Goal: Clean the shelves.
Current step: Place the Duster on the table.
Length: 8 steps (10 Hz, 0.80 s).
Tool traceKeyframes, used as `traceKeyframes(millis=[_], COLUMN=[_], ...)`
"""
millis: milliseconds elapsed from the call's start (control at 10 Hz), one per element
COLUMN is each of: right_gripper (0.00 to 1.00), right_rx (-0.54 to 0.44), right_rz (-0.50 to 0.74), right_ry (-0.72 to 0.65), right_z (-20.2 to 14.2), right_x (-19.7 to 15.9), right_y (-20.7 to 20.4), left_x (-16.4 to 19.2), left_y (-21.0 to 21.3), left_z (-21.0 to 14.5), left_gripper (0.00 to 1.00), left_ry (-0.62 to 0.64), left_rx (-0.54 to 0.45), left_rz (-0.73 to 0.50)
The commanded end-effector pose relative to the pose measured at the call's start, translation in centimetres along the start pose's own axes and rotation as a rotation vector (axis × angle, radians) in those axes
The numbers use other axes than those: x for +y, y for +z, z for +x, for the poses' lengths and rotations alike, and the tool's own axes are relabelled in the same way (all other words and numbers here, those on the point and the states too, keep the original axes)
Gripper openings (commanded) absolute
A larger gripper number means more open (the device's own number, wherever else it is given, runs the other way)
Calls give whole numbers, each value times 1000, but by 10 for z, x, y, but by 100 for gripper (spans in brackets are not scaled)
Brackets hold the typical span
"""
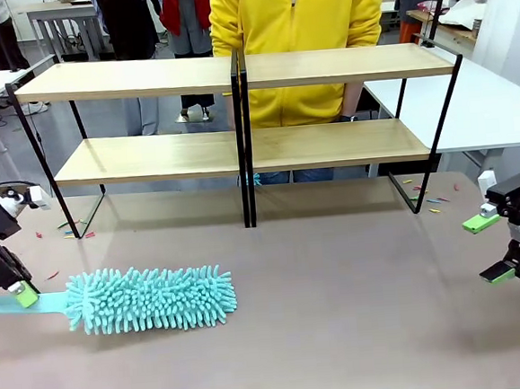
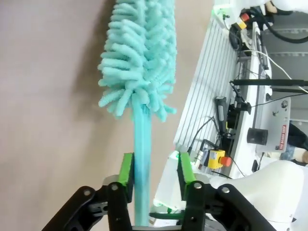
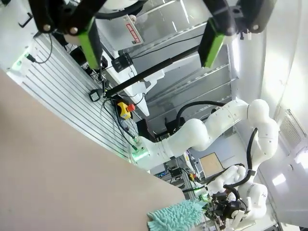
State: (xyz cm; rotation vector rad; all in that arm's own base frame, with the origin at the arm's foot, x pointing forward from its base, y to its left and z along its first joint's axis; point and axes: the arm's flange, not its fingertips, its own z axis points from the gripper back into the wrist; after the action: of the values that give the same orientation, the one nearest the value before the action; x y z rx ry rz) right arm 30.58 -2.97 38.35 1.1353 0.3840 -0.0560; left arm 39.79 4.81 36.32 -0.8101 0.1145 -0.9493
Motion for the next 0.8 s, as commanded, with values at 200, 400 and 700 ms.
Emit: traceKeyframes(millis=[200, 400, 700], right_gripper=[100, 100, 100], right_rx=[-1, -36, -164], right_rz=[-1, -12, 98], right_ry=[1, 40, 131], right_z=[0, -5, -28], right_x=[0, 10, 43], right_y=[0, -1, -4], left_x=[-24, -46, -78], left_y=[31, 48, 77], left_z=[-15, -25, -50], left_gripper=[100, 100, 100], left_ry=[-18, 89, 197], left_rx=[-238, -443, -820], left_rz=[57, 29, -58])
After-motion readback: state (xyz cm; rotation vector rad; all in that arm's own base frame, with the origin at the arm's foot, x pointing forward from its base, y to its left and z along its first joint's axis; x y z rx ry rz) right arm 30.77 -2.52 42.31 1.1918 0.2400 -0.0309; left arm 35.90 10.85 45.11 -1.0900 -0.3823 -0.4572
